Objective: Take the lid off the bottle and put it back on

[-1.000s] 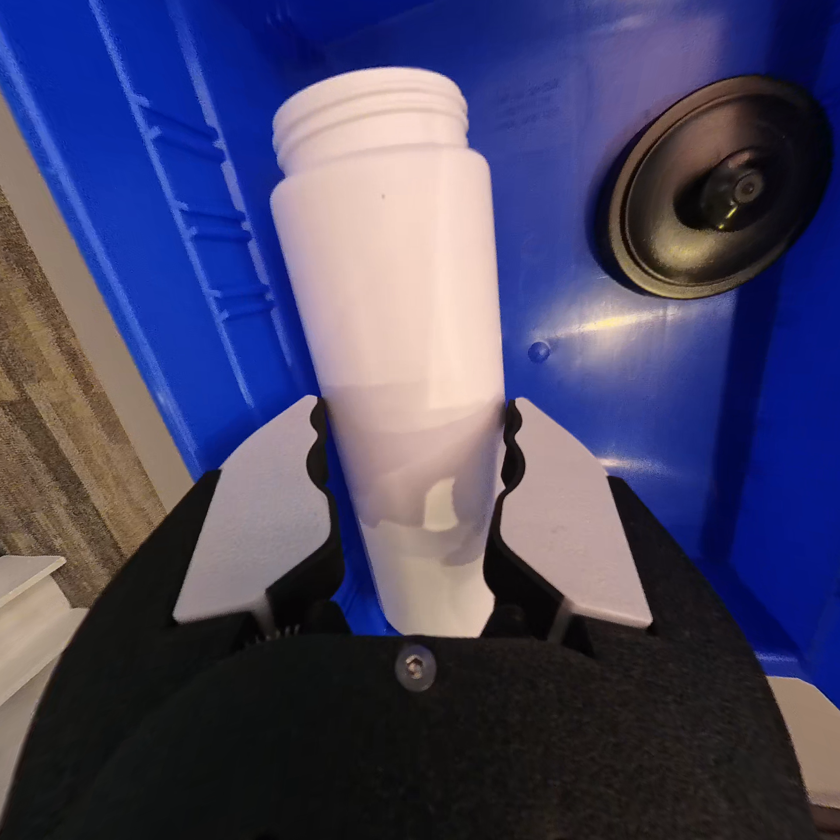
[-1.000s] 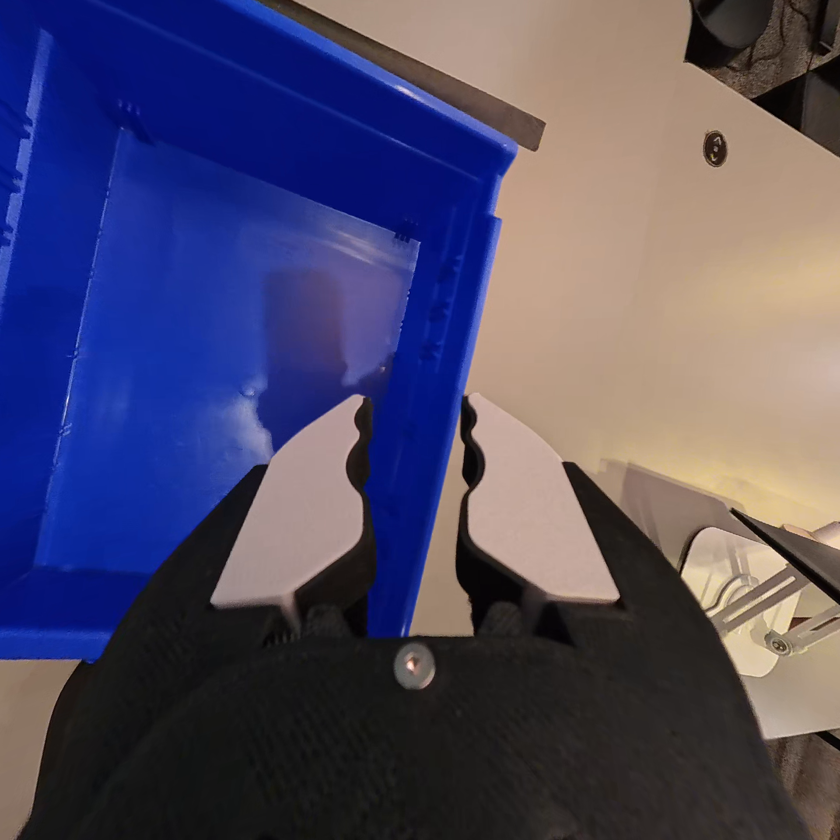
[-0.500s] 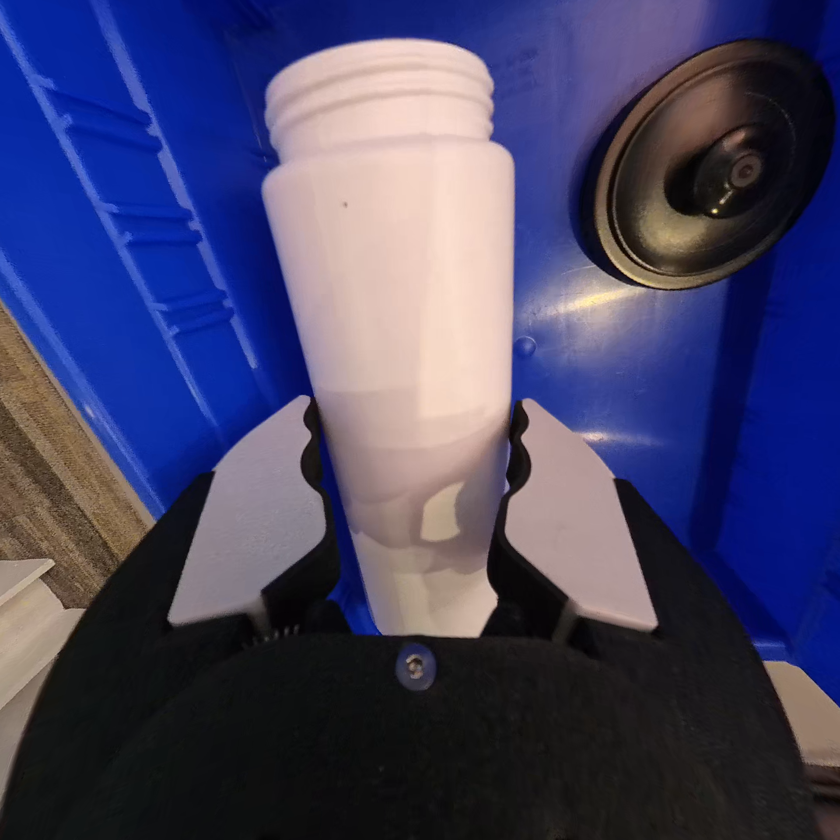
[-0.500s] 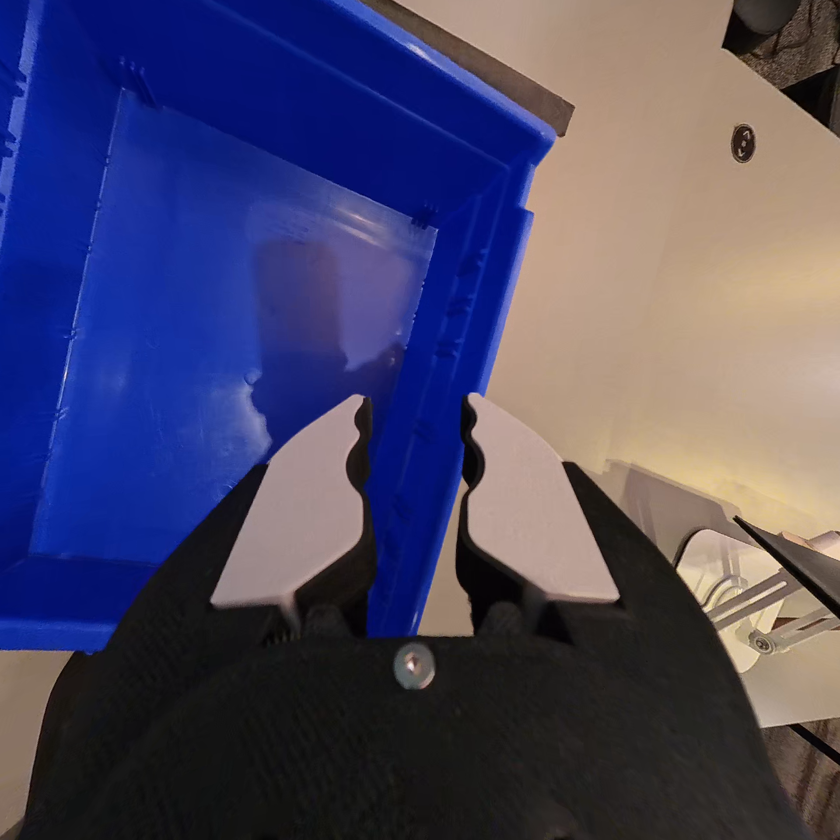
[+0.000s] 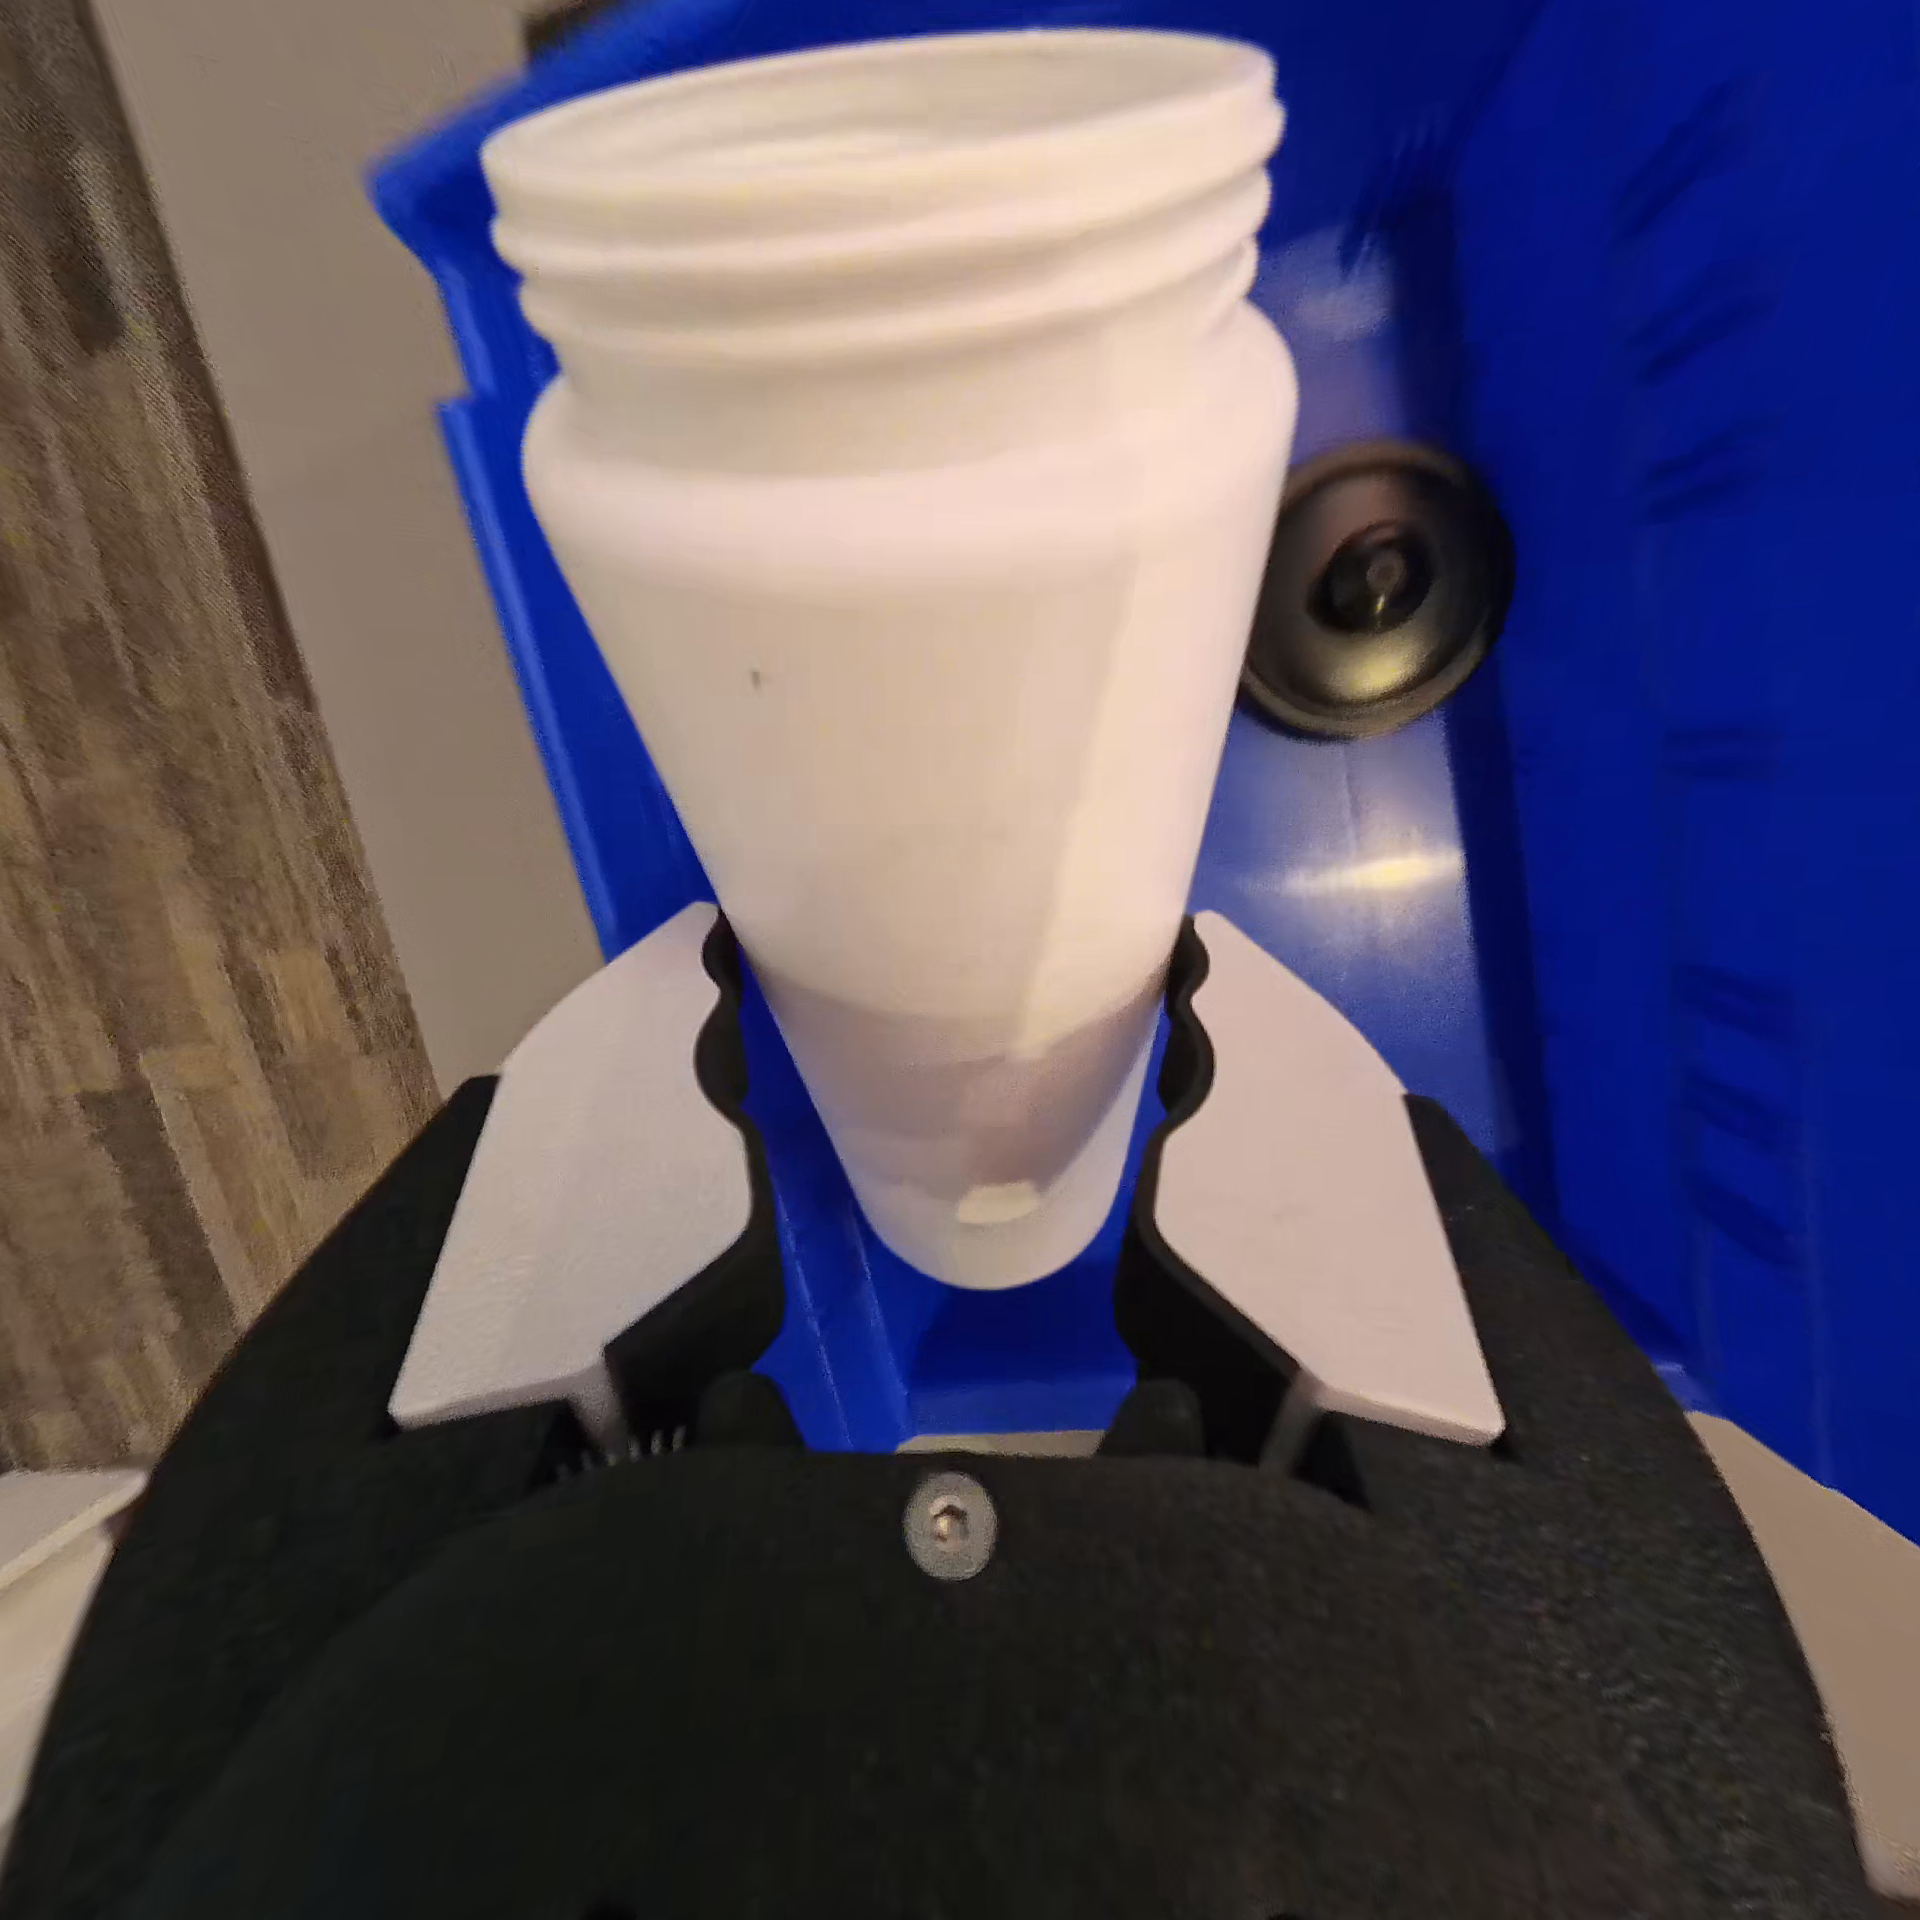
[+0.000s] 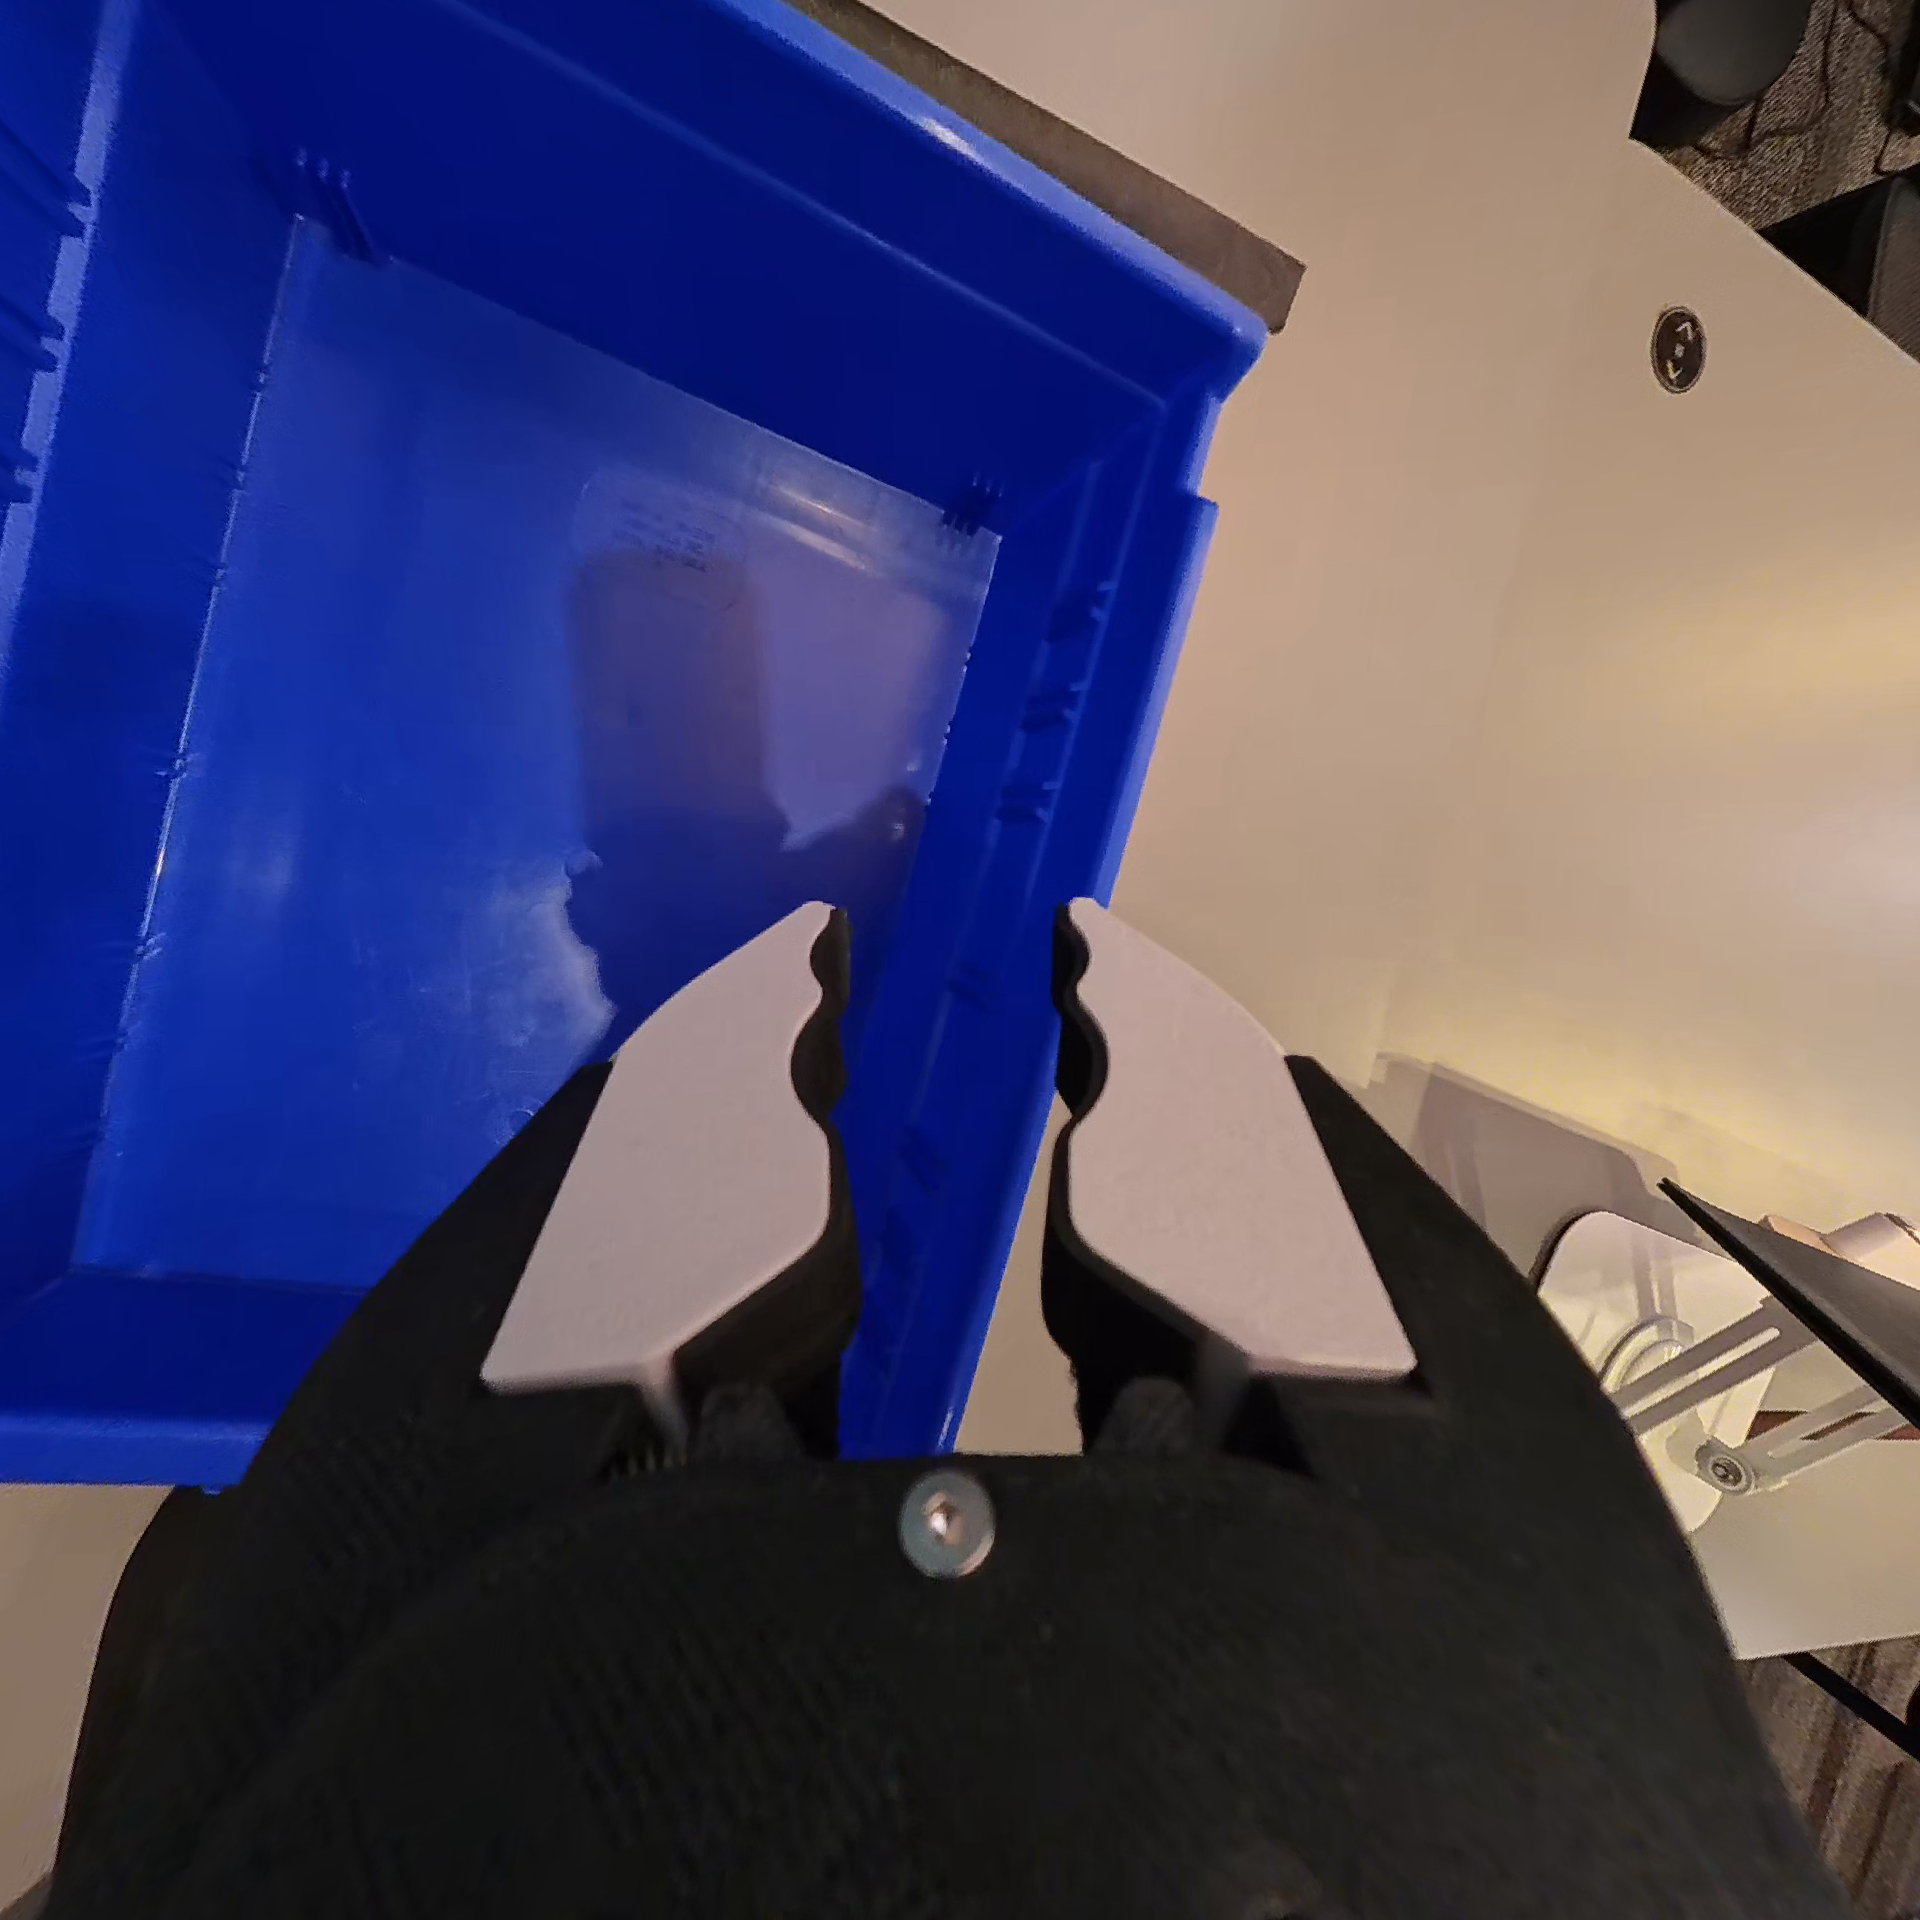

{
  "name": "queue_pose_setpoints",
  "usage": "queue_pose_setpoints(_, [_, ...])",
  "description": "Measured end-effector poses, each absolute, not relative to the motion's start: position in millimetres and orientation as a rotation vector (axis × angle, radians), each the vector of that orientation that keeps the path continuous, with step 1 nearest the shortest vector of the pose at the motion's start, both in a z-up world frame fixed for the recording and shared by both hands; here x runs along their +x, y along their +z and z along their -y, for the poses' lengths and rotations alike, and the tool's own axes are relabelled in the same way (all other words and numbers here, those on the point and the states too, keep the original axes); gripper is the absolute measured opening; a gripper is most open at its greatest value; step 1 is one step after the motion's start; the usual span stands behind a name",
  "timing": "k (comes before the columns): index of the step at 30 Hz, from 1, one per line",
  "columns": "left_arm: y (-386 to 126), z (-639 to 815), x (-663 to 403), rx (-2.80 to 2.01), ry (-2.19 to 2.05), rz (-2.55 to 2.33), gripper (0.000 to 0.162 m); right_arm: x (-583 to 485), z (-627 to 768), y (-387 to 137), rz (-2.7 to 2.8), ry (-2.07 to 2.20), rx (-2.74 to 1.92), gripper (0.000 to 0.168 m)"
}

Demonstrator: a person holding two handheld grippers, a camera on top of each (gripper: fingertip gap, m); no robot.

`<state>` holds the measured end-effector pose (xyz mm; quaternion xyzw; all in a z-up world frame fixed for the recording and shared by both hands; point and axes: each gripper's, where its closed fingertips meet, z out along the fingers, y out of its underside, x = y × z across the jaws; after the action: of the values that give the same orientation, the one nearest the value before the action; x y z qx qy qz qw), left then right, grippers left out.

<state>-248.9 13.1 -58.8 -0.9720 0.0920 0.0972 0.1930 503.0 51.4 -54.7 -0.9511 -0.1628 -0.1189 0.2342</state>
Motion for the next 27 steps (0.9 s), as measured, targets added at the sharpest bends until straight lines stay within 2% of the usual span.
queue_pose_setpoints(9, [23.7, -26.4, -232.6, -2.317, 0.136, -0.196, 0.079, 499.3, -52.7, -52.7, 0.456, -0.337, -2.602, 0.041])
queue_pose_setpoints(15, [58.1, -21.6, -188.5, -2.133, -0.175, -0.307, 0.079, 488.3, -58.1, -37.9, 0.440, -0.312, -2.534, 0.040])
queue_pose_setpoints(23, [95.7, 3.9, -98.6, -1.894, -0.732, -0.540, 0.079, 437.1, -65.8, 34.0, 0.452, -0.278, -2.211, 0.040])
queue_pose_setpoints(27, [103.2, 14.6, -49.6, -1.779, -0.886, -0.680, 0.079, 333.8, -58.6, 79.9, 0.627, 0.073, -1.893, 0.039])
